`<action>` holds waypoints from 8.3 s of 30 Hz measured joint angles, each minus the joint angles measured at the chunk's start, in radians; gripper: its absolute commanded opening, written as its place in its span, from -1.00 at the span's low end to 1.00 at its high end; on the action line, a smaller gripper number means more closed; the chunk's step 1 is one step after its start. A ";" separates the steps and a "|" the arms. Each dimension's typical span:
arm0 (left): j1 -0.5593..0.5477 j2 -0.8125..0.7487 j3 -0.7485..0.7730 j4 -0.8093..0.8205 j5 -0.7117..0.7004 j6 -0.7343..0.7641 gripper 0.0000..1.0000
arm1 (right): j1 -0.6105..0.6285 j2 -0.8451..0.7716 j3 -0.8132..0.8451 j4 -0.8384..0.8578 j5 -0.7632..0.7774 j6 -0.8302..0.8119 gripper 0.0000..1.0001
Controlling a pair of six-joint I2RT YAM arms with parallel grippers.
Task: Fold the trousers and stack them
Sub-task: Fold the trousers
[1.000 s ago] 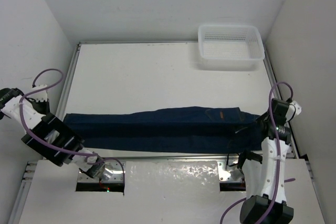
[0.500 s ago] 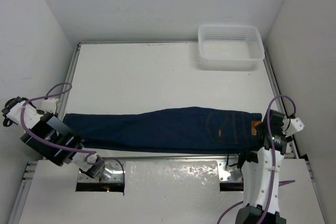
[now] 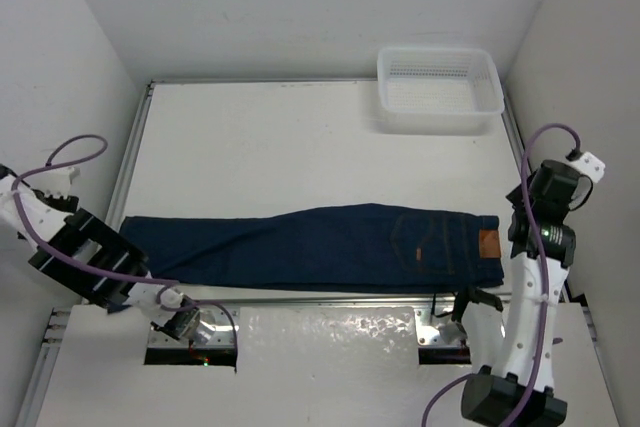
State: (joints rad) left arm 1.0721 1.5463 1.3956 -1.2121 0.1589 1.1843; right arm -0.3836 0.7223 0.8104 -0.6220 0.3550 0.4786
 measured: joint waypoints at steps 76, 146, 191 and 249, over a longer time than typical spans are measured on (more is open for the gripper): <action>-0.405 0.456 -0.005 0.434 0.093 -0.663 -0.97 | 0.451 1.046 0.246 0.097 -0.122 -0.105 -0.56; -0.380 0.376 -0.160 0.557 0.015 -0.777 0.08 | -0.040 0.749 -0.121 0.180 -0.312 0.203 0.57; -0.771 0.138 0.199 0.233 0.631 -0.715 -1.00 | 0.093 0.642 -0.047 0.190 -0.263 0.035 0.52; -1.662 0.352 0.242 0.562 0.506 -0.943 0.71 | 0.235 0.651 -0.010 0.249 -0.412 -0.043 0.58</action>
State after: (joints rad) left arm -0.5900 1.8984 1.6375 -0.6498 0.6647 0.2417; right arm -0.1490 1.3735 0.8001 -0.3729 -0.0566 0.4358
